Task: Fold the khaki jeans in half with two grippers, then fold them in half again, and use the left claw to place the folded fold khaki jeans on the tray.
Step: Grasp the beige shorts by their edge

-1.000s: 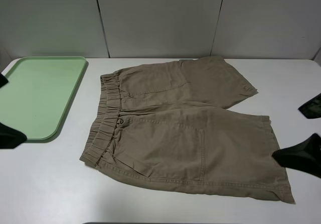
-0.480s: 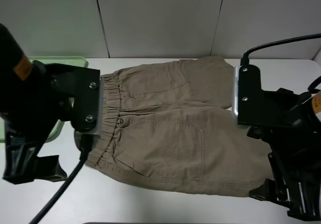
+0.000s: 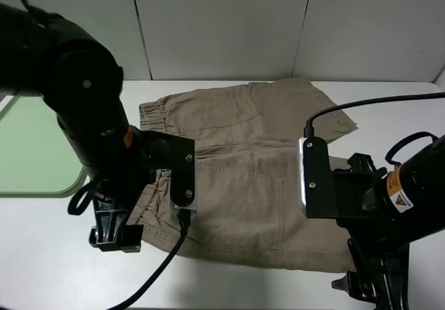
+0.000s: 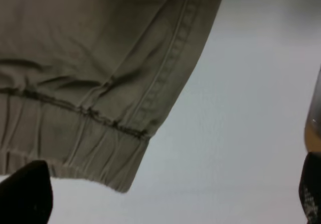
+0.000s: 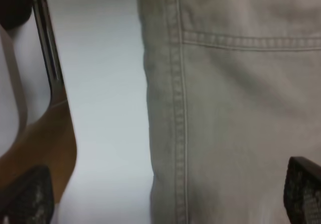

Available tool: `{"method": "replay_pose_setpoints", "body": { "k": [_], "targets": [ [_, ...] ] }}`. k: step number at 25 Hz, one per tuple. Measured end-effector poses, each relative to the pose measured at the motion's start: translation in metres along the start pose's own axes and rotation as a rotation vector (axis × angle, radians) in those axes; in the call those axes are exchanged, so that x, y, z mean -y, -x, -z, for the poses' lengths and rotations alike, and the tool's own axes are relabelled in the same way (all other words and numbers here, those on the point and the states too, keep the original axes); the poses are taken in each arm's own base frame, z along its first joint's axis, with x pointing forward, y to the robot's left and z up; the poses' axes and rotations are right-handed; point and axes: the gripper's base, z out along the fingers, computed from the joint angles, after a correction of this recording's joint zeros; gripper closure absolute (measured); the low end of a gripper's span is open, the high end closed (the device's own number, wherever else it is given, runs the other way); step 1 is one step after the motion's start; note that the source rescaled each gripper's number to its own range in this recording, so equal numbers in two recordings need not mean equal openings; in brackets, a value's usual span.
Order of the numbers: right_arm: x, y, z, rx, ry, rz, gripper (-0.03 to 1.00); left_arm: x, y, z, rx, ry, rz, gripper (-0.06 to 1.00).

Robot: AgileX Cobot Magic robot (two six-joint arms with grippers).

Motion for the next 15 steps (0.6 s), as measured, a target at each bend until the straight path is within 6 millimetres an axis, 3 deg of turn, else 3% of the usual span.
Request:
{"method": "replay_pose_setpoints", "body": {
  "k": [6,10,15],
  "targets": [
    [-0.01,-0.02,-0.017,-0.055,-0.009,0.059,-0.03,-0.004,0.007,-0.029,-0.049,-0.041,-0.027,-0.04],
    [-0.017,-0.033,-0.027,-0.086,-0.012,0.1,-0.03,-0.006,0.009,-0.038,-0.051,-0.042,-0.031,-0.04],
    [-0.009,-0.046,-0.032,-0.105,-0.038,0.041,-0.03,-0.009,0.011,-0.047,-0.07,-0.028,-0.055,-0.04]
  ]
}}
